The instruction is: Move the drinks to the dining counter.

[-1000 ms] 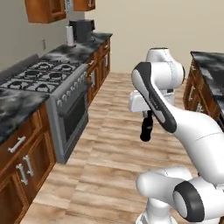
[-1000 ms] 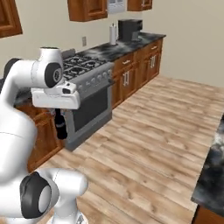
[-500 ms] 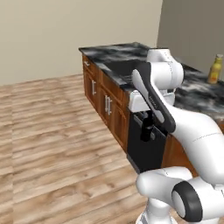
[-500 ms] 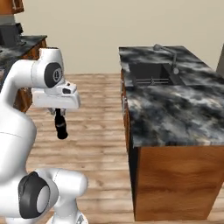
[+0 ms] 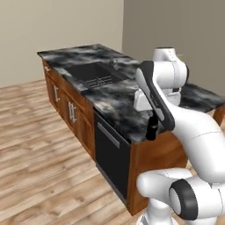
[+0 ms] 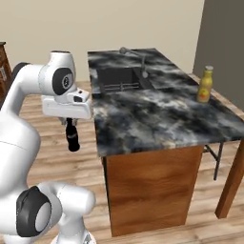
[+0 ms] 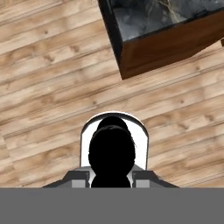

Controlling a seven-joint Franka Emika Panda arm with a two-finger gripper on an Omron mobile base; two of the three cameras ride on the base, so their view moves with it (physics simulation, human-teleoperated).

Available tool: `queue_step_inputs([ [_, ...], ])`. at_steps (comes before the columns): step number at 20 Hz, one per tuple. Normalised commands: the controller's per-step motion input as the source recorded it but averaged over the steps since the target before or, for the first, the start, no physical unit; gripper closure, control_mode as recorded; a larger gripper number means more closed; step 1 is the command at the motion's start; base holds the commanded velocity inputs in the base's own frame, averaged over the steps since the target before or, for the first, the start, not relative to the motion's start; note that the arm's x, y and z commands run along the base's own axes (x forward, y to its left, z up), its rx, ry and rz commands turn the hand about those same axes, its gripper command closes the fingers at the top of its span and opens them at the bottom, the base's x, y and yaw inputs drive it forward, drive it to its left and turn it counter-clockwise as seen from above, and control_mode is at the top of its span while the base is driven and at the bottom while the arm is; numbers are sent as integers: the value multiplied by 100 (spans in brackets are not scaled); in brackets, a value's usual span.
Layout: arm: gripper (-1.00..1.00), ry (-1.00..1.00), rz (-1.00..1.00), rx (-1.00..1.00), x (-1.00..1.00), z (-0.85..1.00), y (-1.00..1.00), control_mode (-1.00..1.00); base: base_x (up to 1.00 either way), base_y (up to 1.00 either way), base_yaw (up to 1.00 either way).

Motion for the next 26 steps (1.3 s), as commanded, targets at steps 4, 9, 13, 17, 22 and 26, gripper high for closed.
queue_step_inputs([
  [4,100,0,0,0,0,0,0,100,41,-100,2],
  [9,100,0,0,0,0,0,0,100,50,-100,4],
  [13,100,0,0,0,0,0,0,100,52,-100,11],
  [17,100,0,0,0,0,0,0,100,46,-98,14],
  [22,100,0,0,0,0,0,0,100,40,-76,19],
  [26,100,0,0,0,0,0,0,100,25,-39,21],
])
